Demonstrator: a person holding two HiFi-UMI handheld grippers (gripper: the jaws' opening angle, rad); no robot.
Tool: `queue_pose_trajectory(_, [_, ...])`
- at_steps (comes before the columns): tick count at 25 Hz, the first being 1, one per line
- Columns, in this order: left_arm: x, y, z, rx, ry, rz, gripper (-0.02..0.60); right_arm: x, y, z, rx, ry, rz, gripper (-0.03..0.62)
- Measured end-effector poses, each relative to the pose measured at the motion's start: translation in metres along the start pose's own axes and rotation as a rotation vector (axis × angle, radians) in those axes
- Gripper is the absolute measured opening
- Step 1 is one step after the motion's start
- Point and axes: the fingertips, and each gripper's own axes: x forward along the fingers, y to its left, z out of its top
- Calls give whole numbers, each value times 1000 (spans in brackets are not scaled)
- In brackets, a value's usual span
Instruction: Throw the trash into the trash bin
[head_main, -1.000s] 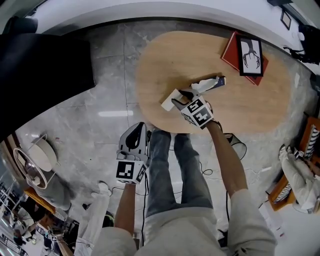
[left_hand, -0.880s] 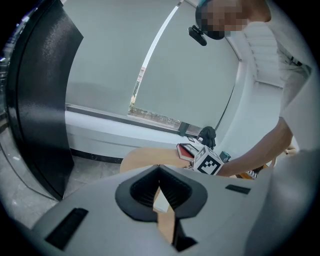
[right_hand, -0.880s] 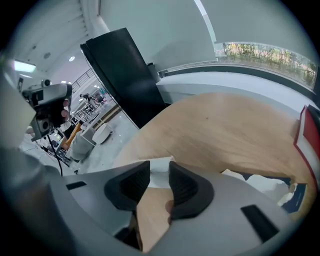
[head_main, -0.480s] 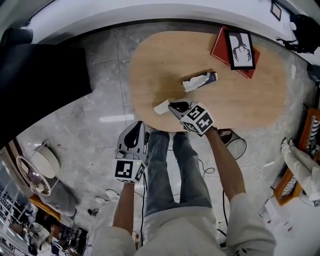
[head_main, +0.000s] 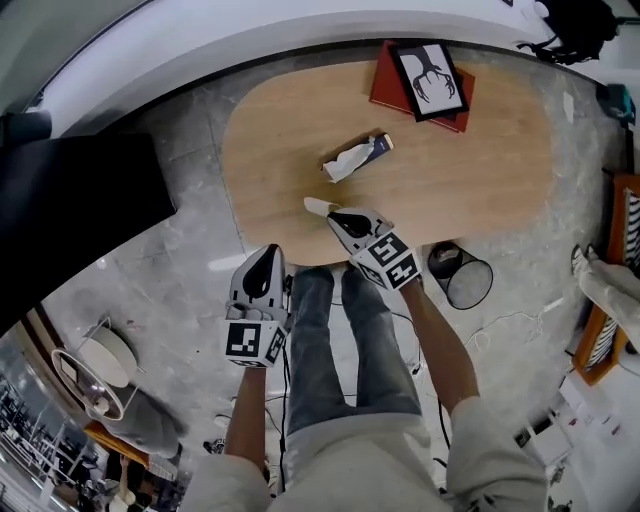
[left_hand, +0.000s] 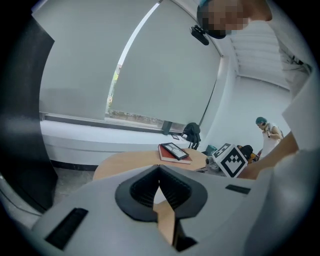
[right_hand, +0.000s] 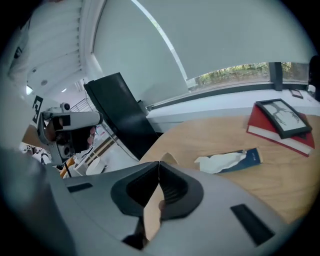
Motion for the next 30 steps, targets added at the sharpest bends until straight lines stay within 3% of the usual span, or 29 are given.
queue_pose_trajectory(6, [24, -55, 13, 57, 28, -101, 18, -76, -38, 1, 90, -111, -129, 32])
queue_pose_trajectory(13, [65, -153, 17, 182, 72, -319, 18, -189, -97, -43, 251, -255, -376, 32])
queue_pose_trajectory(22, [98, -286, -14, 327, 165, -552, 18, -337, -148, -162, 516, -401, -653, 32])
queue_pose_trajectory(30, [117, -384, -54, 468, 276, -795, 18, -424, -135, -287, 767, -479, -916, 32])
